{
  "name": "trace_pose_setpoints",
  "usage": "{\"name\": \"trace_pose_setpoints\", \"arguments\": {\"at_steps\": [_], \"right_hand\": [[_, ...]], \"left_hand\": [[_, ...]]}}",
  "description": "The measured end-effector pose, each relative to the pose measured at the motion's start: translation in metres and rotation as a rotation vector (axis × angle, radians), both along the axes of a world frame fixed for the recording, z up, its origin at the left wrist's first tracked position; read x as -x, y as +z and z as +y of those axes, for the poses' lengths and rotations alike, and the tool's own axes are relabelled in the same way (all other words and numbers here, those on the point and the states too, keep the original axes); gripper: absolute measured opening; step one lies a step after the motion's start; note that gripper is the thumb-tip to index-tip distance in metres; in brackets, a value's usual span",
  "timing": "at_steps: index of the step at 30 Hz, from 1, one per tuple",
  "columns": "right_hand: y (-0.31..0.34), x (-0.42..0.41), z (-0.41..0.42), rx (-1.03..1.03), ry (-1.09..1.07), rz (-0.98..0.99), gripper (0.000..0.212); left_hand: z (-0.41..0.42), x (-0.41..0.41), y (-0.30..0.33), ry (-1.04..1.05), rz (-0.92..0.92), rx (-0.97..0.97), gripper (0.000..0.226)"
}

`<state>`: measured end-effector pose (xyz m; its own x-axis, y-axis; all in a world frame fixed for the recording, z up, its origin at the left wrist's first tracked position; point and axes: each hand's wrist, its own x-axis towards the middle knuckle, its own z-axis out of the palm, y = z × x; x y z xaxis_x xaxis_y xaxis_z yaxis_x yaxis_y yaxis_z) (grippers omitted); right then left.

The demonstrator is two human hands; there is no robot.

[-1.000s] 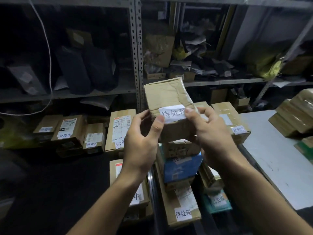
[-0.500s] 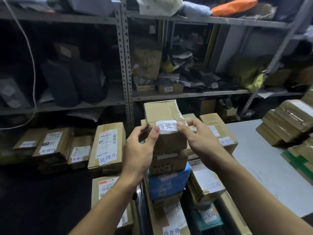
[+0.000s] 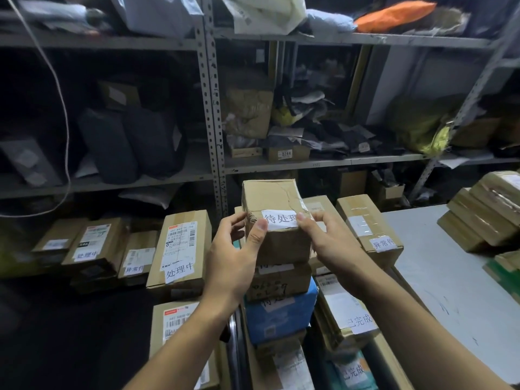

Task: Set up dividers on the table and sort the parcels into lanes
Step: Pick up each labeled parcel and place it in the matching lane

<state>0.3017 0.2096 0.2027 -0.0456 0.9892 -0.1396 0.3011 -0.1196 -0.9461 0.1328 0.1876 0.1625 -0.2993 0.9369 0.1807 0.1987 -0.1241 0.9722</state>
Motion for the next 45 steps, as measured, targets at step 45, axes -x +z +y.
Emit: {"name": "trace_pose_setpoints", "arguments": {"at_steps": [45], "right_hand": [[-0.080,0.429,0.071,-0.246,0.505,-0.463,0.073]], "left_hand": [[0.006,0.442,-0.103,0.408,0.123,0.190,0.092]]}}
